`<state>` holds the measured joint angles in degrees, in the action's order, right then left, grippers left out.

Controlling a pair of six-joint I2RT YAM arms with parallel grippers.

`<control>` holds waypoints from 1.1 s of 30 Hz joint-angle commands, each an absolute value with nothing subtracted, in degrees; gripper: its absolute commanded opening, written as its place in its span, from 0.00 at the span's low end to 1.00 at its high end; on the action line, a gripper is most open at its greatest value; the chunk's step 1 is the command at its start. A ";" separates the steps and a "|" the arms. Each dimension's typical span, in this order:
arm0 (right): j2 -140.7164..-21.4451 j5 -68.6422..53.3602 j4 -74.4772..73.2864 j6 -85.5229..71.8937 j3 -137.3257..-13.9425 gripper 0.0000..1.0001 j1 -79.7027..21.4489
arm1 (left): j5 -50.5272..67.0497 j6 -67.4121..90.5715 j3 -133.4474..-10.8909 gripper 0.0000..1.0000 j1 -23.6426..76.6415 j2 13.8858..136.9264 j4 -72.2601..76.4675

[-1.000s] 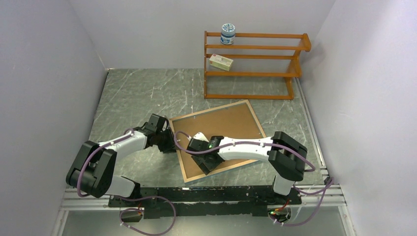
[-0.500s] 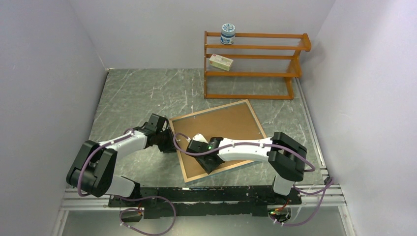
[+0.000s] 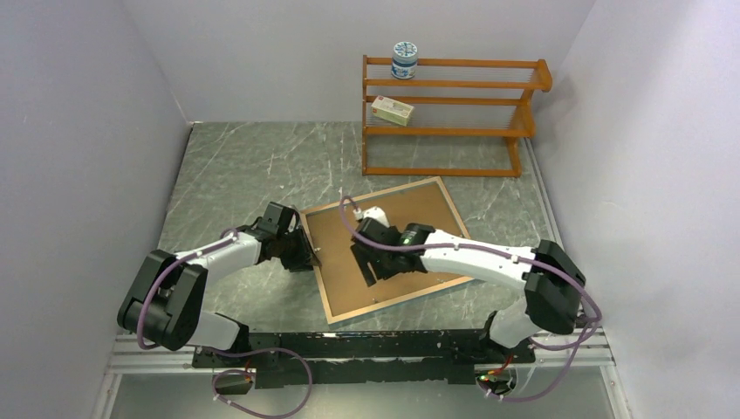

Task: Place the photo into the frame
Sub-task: Install the photo frame at the center of the board.

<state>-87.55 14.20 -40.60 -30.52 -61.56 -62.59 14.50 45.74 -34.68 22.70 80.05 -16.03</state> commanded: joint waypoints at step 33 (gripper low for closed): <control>-73.59 11.26 -48.87 -52.83 -48.63 0.82 -36.15 | -2.26 36.48 -51.12 0.78 22.76 77.32 -21.72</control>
